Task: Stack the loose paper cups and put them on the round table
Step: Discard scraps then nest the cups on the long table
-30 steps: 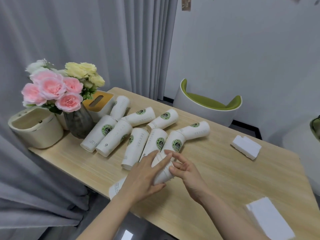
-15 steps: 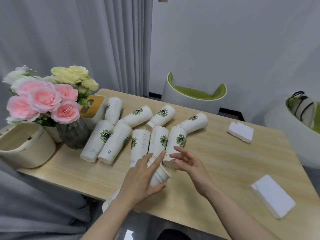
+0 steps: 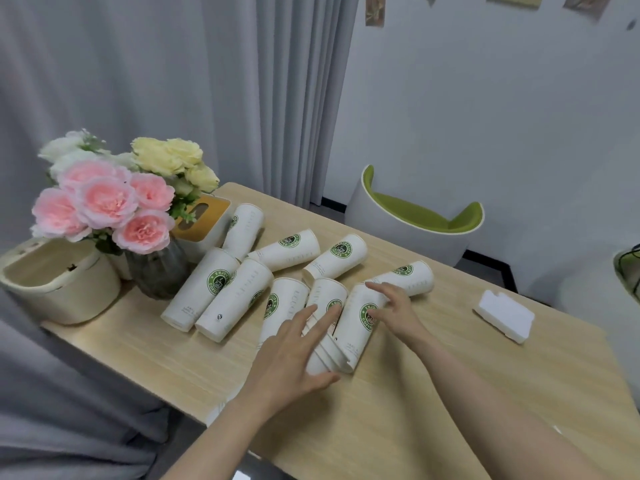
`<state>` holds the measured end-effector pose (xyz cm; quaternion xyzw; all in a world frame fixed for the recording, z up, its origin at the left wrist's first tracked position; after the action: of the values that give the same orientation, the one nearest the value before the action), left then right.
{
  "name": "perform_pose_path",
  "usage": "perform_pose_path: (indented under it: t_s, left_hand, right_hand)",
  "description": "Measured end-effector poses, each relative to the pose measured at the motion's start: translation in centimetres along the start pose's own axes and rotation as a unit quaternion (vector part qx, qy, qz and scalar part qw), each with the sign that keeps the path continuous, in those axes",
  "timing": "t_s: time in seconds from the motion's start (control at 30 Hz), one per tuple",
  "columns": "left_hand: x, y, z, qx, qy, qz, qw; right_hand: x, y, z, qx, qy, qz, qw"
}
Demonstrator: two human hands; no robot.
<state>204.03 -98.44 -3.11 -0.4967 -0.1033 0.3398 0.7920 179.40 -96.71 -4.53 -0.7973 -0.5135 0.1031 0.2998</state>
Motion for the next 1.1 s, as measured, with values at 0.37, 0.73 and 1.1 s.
perform_pose_path:
  t_s: [0.37, 0.73, 1.1]
  left_hand:
    - [-1.9, 1.1, 0.3, -0.018, -0.039, -0.024, 0.999]
    - [-2.1, 2.7, 0.9, -0.012, -0.007, -0.044, 0.999]
    - [-2.8, 4.1, 1.3, -0.017, 0.016, -0.071, 0.997]
  right_hand:
    - [-3.8, -0.4, 3.1, 0.12, 0.019, -0.025, 0.992]
    - [0.1, -2.9, 4.9, -0.141, 0.056, -0.031, 0.988]
    - [2.4, -8.0, 4.3, -0.265, 0.036, 0.066, 0.961]
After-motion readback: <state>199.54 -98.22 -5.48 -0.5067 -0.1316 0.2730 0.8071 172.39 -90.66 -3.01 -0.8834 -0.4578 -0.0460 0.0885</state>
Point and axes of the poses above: each hand's wrist, its own x-axis away from the middle knuckle, its own y-axis out of the palm, z = x × y, the point moved 2 cm from there along -x, towards the middle knuckle, and after that the axes turned 2 degrees about -x, right-handed, at the moved point
